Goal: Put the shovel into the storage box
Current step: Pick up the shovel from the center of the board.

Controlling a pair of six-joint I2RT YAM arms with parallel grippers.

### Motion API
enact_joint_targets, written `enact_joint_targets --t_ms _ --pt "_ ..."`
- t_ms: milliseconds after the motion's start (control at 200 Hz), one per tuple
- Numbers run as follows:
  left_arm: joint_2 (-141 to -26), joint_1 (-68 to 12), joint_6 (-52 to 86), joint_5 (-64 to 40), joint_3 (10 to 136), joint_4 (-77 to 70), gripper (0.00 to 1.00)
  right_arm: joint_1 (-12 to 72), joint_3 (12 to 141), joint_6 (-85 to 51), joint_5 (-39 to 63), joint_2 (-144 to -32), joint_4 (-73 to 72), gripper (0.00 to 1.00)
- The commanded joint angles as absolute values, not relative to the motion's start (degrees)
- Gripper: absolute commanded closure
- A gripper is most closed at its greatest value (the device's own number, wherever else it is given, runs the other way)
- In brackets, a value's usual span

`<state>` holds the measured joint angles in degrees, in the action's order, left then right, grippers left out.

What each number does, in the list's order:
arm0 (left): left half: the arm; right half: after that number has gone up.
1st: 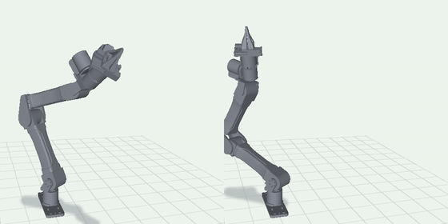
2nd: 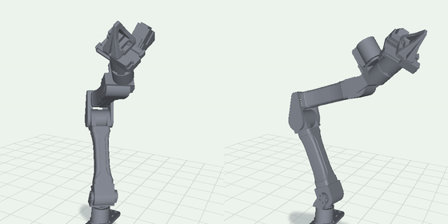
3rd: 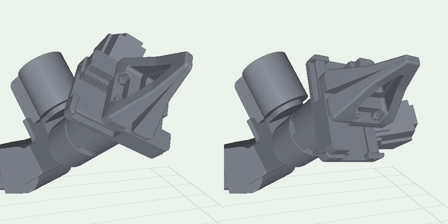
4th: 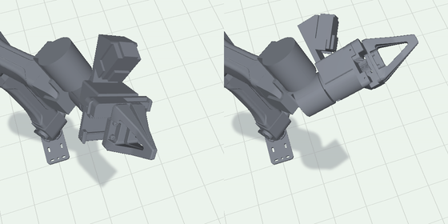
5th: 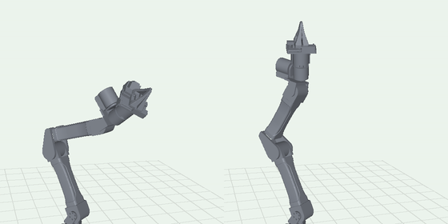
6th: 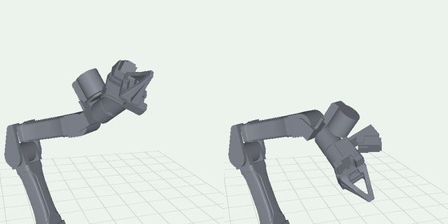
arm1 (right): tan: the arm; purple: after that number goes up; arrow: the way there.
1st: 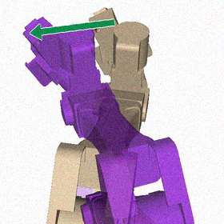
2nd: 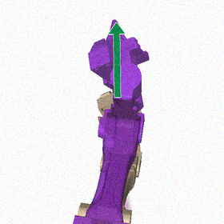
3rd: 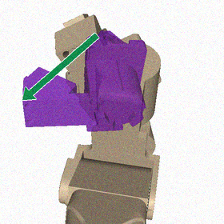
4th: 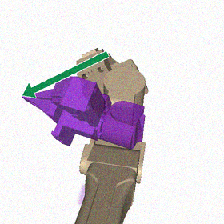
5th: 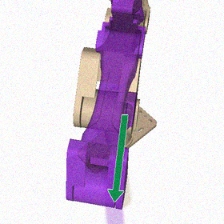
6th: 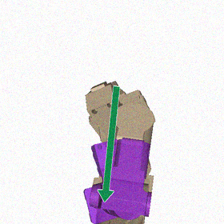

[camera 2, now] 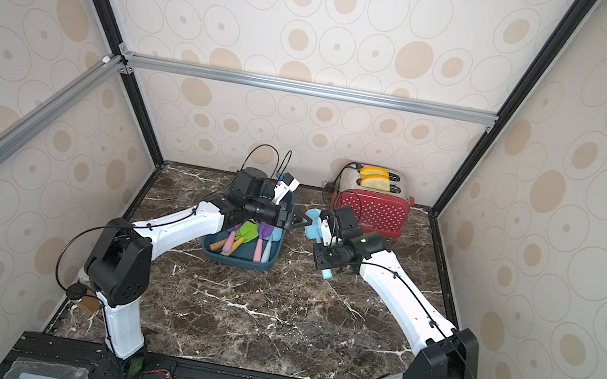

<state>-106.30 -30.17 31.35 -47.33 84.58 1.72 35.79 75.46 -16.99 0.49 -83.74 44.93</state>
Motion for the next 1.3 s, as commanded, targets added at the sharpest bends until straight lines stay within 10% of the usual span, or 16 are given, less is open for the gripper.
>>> enact_joint_targets --t_ms 0,315,846,1297 --pt "-106.93 -30.88 29.53 -45.88 87.31 2.81 0.3 37.27 77.53 -16.27 -0.93 -84.4 45.22 1.0" --pt "-107.58 -31.2 30.97 -45.89 86.69 0.24 0.42 38.91 77.95 -16.35 -2.35 -84.91 45.79 1.0" --pt "-108.46 -31.29 34.14 -47.37 86.11 -3.87 0.94 39.92 78.01 -16.35 -4.03 -84.81 45.79 1.0" --pt "-108.96 -30.97 31.06 -46.58 88.95 1.23 1.0 41.36 78.55 -15.38 -10.61 -77.26 46.93 0.67"
